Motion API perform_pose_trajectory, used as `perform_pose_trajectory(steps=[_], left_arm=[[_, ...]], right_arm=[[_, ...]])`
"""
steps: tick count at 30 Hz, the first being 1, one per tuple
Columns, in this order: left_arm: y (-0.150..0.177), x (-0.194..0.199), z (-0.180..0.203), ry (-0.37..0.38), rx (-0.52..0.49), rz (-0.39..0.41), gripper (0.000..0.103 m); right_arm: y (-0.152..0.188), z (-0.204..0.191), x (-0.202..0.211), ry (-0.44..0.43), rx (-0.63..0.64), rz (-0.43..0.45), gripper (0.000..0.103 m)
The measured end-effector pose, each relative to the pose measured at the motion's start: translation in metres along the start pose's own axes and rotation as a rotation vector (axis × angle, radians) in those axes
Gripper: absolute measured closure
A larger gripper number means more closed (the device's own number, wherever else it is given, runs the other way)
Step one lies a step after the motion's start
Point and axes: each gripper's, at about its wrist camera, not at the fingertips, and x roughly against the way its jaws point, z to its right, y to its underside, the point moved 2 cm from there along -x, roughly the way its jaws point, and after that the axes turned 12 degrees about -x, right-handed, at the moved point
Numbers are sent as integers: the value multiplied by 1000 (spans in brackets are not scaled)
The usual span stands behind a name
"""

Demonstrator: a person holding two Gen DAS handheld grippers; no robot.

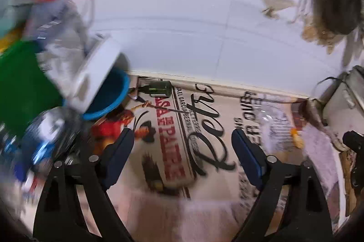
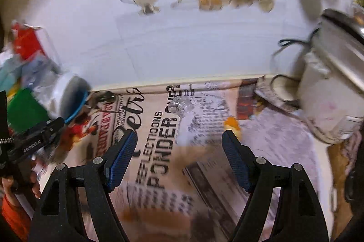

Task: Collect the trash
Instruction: 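Grasp the clear plastic cup with the right tool while the left tool grasps the green glass jar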

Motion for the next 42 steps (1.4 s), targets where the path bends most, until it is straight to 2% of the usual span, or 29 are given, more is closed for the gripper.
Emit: perform_pose_trajectory(steps=[5,11,17,22,24,26,27,30,37,42], left_arm=[[-16,-82,-27,35,-4,-25,23],[-32,-156,-48,3,3,-35,25],[-44,-205,-56,-49,10,-56,27],[-46,-230,-58,-69,20,-90,30],[-47,-233,-56,-95,2,-83,31],[-49,-235,-53,-111,-18,-80,32],[-49,-236,-52,-122,-25,-80,37],[-48,-232,-47,-143,-56,-74,41],[-39,-188,-27,-52,-73,-60,41],[-33,-126,0,33,-101,-20,41]], right_arm=[[-24,-19,-88,42,-41,-61,28],[-30,-12,-163,82,-131,-129,28],[-37,-2,-200,88,-227,-157,28],[-41,-3,-220,120,-240,-164,28],[-42,-2,-226,138,-242,-161,29],[-43,0,-229,146,-243,-162,39],[-44,0,-232,148,-242,-166,48],[-43,3,-229,137,-247,-166,48],[-35,-8,-187,78,-186,-134,48],[-33,-16,-136,26,-150,-99,48]])
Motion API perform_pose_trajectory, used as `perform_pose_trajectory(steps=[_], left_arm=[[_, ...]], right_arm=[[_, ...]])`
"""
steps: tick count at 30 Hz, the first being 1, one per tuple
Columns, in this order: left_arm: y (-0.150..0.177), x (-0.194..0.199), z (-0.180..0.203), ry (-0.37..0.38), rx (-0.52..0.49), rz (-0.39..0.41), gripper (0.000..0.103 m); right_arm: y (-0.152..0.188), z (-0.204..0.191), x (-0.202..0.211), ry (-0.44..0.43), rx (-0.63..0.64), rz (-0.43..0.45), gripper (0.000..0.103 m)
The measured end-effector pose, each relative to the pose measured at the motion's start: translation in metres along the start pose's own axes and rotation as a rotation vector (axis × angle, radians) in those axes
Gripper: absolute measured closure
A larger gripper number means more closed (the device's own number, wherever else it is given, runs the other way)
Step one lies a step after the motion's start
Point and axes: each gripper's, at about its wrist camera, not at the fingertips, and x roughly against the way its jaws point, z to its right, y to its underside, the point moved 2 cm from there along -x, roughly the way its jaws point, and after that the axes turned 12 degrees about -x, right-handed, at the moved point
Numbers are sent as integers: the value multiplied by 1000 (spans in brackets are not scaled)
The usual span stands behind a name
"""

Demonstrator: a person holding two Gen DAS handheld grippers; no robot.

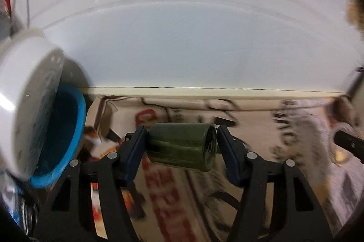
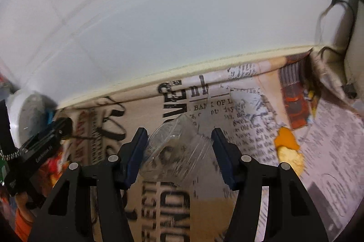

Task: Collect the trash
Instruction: 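Grasp the clear plastic cup with the right tool while the left tool grasps the green glass jar, then carry the clear plastic cup and green jar down toward the white bucket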

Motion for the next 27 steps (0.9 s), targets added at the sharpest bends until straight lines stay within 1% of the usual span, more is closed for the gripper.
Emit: perform_pose_trajectory(steps=[3,4,5,7,8,9,11,13,14,16,20,21,27], left_arm=[[1,48,21,17,-5,33,41],[-3,52,29,22,-2,40,41],[-2,68,38,30,7,49,41],[7,105,54,37,29,73,41],[13,129,65,29,40,87,41],[16,144,72,22,47,97,41],[30,190,89,-7,69,116,41],[43,223,109,-50,83,140,41],[49,239,118,-60,90,155,41],[63,266,130,-58,108,171,41],[89,313,149,-59,114,189,41],[95,320,151,-58,117,194,41],[141,367,151,-30,147,212,41]], right_arm=[[5,1,37,-43,26,27,48],[8,3,54,-60,38,41,48],[11,3,64,-71,50,52,48],[20,11,99,-98,83,78,48],[26,17,119,-115,105,87,48],[30,18,126,-125,124,90,48],[42,29,146,-147,166,90,48],[58,41,168,-164,213,90,48],[64,46,174,-167,226,86,48],[79,57,186,-181,245,68,48],[109,73,213,-205,258,38,48],[117,75,220,-211,260,33,48],[172,81,266,-225,241,37,48]])
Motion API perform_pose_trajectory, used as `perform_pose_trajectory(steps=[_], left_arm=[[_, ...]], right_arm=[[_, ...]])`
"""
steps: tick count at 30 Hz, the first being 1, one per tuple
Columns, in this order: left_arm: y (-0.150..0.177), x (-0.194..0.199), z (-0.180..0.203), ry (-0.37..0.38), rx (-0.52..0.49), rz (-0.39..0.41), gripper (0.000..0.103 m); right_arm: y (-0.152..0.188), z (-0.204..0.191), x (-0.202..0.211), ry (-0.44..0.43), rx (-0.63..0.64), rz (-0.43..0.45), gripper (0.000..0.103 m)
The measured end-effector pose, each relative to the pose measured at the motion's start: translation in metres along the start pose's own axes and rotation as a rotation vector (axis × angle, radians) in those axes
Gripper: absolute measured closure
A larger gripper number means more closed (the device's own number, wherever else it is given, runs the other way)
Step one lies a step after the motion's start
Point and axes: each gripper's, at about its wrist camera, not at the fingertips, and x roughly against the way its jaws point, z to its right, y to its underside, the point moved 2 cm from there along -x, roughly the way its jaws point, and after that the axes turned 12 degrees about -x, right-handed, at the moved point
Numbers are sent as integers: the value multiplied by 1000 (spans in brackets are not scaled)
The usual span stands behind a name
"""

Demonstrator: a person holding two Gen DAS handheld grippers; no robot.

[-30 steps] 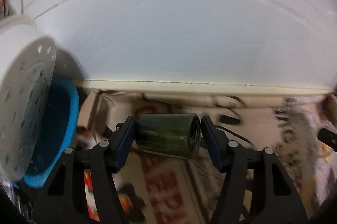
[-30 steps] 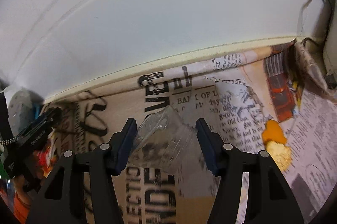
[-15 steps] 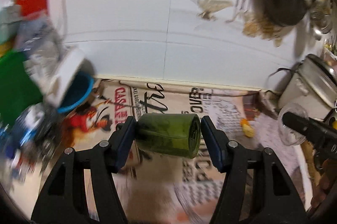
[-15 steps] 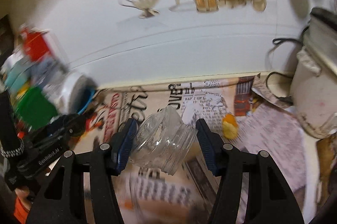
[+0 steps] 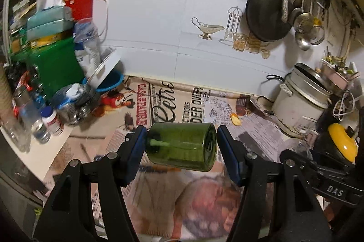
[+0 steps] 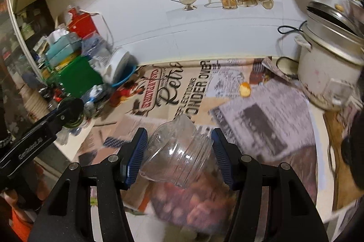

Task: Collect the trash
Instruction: 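Carry the clear plastic cup and green jar down toward the white bucket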

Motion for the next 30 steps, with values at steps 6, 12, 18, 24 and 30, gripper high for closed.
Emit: perform_pose_trajectory(steps=[6,12,18,24,30], left_arm=[[54,50,-26,43,-52,-14,41],[115,104,-51,81,-104,-41,41],[162,143,-61,131,-117,-117,41],[197,154,-49,184,-131,-178,41],[232,136,-28,202,-102,-262,41]], right_arm=[[65,-13,37,48,-81,32,48],[130,-30,66,110,-160,61,48],[179,-45,83,138,-206,22,48],[208,-54,93,156,-199,-10,48],[229,-42,82,168,-158,-68,48]])
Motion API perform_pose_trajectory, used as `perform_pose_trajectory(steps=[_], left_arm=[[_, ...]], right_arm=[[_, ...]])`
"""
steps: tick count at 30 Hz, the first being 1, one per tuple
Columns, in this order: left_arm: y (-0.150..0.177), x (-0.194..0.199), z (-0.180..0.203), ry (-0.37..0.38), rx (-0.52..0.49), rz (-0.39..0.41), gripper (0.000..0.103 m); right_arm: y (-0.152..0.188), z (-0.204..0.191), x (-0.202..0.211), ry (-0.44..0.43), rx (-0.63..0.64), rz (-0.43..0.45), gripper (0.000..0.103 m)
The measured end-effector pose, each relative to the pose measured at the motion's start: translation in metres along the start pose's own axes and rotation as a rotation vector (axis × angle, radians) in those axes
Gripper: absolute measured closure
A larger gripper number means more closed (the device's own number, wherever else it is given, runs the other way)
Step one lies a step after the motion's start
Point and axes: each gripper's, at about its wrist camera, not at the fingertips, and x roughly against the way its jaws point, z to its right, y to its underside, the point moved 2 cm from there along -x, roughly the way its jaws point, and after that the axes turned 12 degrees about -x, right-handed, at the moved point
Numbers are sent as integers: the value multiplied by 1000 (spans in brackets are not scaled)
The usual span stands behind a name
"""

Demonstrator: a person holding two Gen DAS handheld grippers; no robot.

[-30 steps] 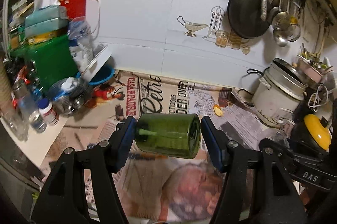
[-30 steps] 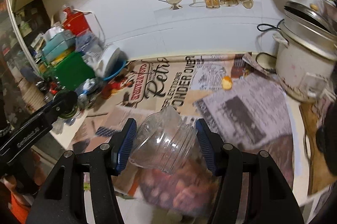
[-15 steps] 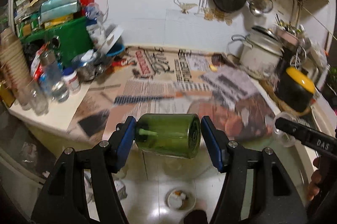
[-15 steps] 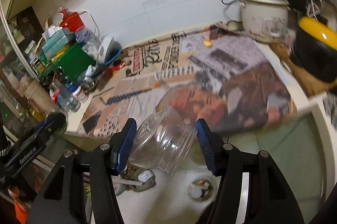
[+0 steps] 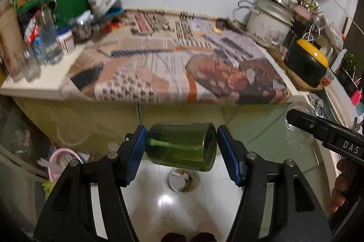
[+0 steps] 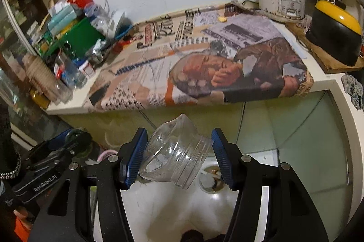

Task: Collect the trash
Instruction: 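Carry the clear plastic cup and green jar down toward the white bucket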

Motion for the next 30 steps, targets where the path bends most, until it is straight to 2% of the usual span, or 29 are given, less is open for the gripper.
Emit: perform_pose_trajectory(steps=[8,12,16,26,30], left_arm=[[47,-89,34,23,14,-129,41],[84,-146,46,2,25,-177,41],[128,-202,54,17,26,-226,41],[249,-364,58,144,33,-319,41],[287,-424,62,182,15,-345,41]], right_arm=[[26,47,-56,50,34,-90,48],[46,82,-103,64,30,-148,48],[73,120,-161,94,29,-210,48],[156,199,-302,96,-34,-302,48],[184,218,-354,78,-63,-323,48]])
